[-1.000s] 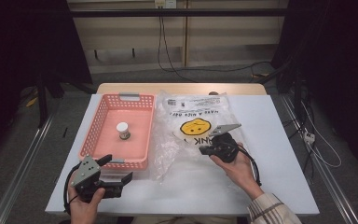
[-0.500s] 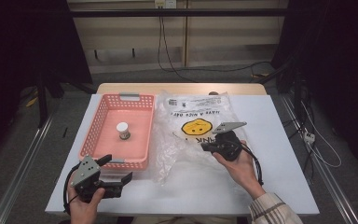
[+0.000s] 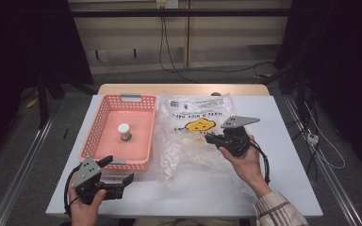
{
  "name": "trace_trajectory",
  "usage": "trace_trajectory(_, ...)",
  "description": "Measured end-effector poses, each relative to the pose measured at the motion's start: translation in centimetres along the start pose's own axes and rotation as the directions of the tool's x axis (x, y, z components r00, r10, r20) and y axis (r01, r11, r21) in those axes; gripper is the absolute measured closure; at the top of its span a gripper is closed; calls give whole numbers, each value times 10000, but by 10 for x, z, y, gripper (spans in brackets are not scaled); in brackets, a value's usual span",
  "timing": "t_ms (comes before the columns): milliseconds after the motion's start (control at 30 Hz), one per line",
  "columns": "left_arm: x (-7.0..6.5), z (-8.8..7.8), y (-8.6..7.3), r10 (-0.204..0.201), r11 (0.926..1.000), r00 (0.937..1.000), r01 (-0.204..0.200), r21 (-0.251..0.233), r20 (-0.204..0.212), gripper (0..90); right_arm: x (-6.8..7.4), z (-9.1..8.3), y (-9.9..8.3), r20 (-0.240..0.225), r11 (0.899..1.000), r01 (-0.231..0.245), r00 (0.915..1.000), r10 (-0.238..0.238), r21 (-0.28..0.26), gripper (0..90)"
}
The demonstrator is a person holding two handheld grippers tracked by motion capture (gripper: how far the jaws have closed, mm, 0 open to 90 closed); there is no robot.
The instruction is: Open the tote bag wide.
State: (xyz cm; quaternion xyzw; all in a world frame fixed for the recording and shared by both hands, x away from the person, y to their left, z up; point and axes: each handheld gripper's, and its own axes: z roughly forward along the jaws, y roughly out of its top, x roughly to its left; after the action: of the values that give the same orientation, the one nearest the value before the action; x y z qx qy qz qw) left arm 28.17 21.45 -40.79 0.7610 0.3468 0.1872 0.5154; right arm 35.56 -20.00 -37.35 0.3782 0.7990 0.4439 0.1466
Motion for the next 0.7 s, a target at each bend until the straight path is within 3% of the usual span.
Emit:
trace_trajectory(467,1,-1,-1,-79,9999,10000,80,-65,48,46,-10,-5,31,-107,9966,56,9999,-65,-827,900)
trace_trajectory(700,3,-3,-2,-85,9999,9999,86,-143,98,45,-10,-12,45,-196,9876,173,9996,-206,-1563,900)
